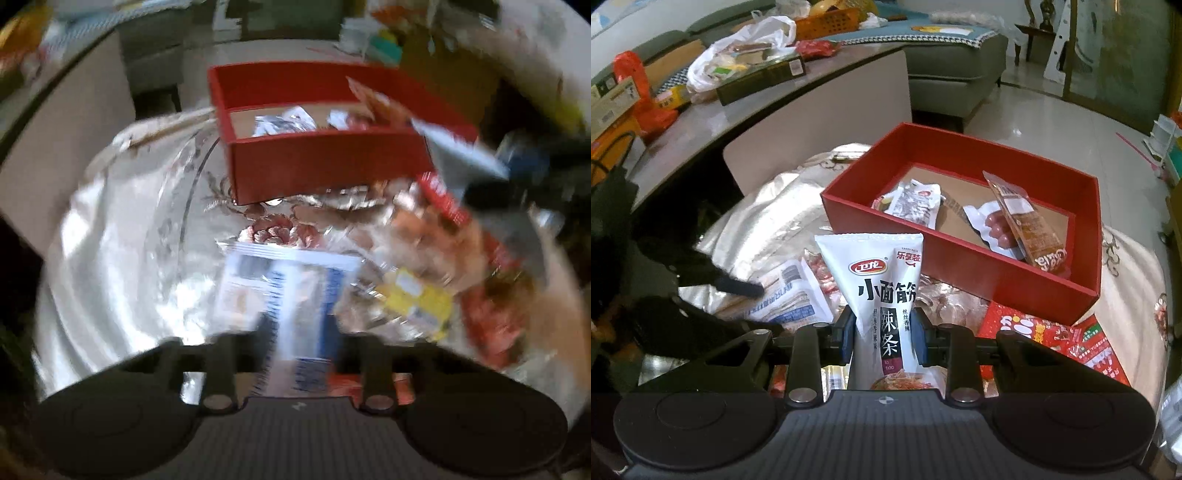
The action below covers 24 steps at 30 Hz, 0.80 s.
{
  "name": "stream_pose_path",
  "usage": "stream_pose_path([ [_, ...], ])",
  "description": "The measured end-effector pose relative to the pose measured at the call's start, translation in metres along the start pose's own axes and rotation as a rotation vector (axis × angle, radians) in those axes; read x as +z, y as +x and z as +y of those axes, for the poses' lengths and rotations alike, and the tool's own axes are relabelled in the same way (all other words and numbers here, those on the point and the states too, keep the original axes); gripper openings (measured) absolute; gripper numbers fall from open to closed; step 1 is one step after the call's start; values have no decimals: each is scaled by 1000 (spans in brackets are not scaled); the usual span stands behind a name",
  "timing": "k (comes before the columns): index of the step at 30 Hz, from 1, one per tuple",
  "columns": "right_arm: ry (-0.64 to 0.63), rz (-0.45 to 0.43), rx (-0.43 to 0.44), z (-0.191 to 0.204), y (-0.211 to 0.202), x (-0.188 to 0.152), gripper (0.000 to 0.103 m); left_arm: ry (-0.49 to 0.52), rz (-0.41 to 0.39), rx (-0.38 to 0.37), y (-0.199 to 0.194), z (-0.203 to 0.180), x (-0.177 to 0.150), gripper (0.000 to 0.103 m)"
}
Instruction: Organize snacks
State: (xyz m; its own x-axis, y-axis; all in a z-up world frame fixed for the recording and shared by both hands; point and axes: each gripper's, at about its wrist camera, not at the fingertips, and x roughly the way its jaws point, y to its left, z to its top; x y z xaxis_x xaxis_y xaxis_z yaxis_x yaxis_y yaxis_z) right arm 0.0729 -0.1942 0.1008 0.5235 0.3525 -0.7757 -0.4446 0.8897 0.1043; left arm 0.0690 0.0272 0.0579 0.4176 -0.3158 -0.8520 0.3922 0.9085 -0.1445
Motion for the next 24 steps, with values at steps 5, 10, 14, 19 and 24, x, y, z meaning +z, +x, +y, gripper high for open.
stream_pose_path([
  [5, -9, -12, 5, 4, -4, 1, 39, 54, -1, 62, 4, -10, -2, 9],
  [10, -2, -13, 6, 2, -4, 2, 39, 77, -90, 240, -10, -8, -2, 84],
  [14, -10, -12, 10, 5, -3, 2, 40, 67, 60, 194, 23, -1, -8, 99],
  [19, -16, -6, 5, 5, -1, 1, 40, 97, 41, 195, 30, -7, -4, 80],
  [24, -12, -2, -1, 5, 1, 2, 40, 42, 23, 184, 21, -6, -1, 66],
])
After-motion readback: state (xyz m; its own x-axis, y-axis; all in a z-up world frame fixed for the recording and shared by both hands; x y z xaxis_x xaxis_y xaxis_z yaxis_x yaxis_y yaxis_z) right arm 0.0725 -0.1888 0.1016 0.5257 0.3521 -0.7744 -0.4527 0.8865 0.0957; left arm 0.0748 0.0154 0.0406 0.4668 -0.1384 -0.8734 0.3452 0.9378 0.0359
